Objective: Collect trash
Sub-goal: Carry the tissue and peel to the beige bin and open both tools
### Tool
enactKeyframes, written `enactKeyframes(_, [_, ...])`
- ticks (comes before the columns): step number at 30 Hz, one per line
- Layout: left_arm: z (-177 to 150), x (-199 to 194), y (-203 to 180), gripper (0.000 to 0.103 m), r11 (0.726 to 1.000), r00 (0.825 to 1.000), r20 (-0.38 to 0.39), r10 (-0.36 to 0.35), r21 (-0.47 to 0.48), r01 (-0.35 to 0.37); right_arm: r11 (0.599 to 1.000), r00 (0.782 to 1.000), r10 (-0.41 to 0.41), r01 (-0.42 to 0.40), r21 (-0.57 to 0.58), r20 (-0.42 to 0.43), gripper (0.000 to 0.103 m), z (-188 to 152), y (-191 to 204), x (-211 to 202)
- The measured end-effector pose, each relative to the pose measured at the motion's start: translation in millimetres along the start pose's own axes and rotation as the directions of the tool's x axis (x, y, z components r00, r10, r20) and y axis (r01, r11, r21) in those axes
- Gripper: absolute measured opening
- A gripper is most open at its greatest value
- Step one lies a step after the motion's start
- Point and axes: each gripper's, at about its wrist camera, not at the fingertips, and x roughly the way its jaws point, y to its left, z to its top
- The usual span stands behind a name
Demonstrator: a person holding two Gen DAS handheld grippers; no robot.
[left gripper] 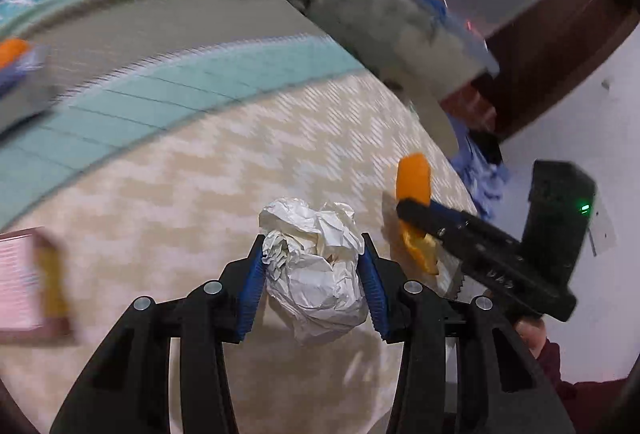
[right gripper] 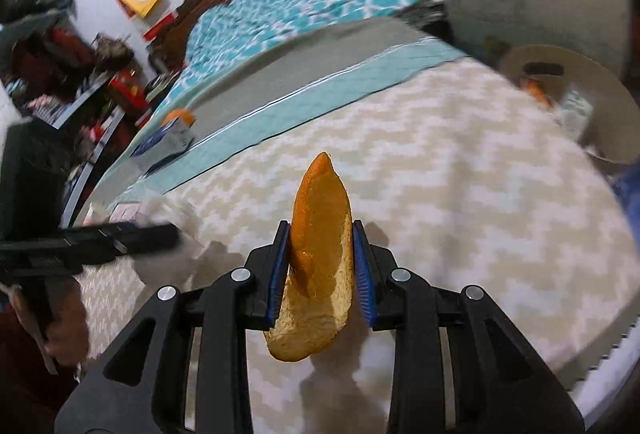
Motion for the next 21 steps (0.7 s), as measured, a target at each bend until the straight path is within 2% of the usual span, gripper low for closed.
enactKeyframes(2, [3, 20, -11, 0.043, 1.000, 1.000, -0.023, 0.019, 0.023, -0.019, 0.999, 0.999, -0.043, 0.043, -0.014, -0.008, 0.034, 0, -9, -2])
enactKeyframes(3, [3, 29, -18, 0.044, 0.999, 0.999, -0.033, 0.031, 0.033, -0.030, 0.995, 0.995, -0.097, 0.097, -0.030, -0.002, 0.035, -1, -16, -5])
enactKeyframes(5, [3, 40, -31, 0.050, 0.997, 0.998, -0.017, 0.065, 0.051, -0.064, 0.988, 0.989, -0.150, 0.150, -0.047, -0.003, 0.041, -5, -25, -7])
enactKeyframes(6, [3, 43, -37, 0.053, 0.993, 0.995, -0.008, 0.098, 0.066, -0.097, 0.988, 0.989, -0.146, 0.146, -0.055, -0.003, 0.054, -8, -31, -10])
enactKeyframes(8, [3, 48, -47, 0.066, 0.986, 0.990, -0.009, 0.143, 0.092, -0.142, 0.991, 0.993, -0.120, 0.121, -0.060, 0.009, 0.064, -12, -37, -16])
enactKeyframes(10, [1, 47, -50, 0.074, 0.982, 0.986, -0.007, 0.168, 0.094, -0.166, 0.989, 0.993, -0.118, 0.119, -0.083, 0.017, 0.066, -18, -35, -19])
enactKeyframes(14, [-6, 44, -56, 0.075, 0.967, 0.974, 0.016, 0.224, 0.119, -0.225, 0.982, 0.991, -0.129, 0.134, -0.130, 0.042, 0.066, -25, -30, -19])
enactKeyframes(15, [-7, 45, -56, 0.073, 0.962, 0.969, 0.021, 0.245, 0.122, -0.246, 0.982, 0.991, -0.129, 0.134, -0.134, 0.046, 0.066, -27, -29, -20])
enactKeyframes(16, [-8, 45, -57, 0.071, 0.958, 0.966, 0.022, 0.259, 0.123, -0.260, 0.981, 0.990, -0.130, 0.136, -0.139, 0.051, 0.062, -28, -29, -20])
enactKeyframes(17, [-8, 47, -58, 0.054, 0.956, 0.965, 0.019, 0.263, 0.125, -0.264, 0.979, 0.991, -0.127, 0.134, -0.152, 0.050, 0.055, -29, -29, -20])
enactKeyframes(19, [-8, 49, -59, 0.043, 0.951, 0.961, 0.014, 0.275, 0.143, -0.274, 0.974, 0.989, -0.129, 0.140, -0.177, 0.070, 0.040, -31, -25, -24])
enactKeyframes(21, [-5, 51, -62, 0.041, 0.953, 0.963, 0.003, 0.268, 0.145, -0.266, 0.974, 0.989, -0.119, 0.135, -0.184, 0.093, 0.030, -30, -26, -29])
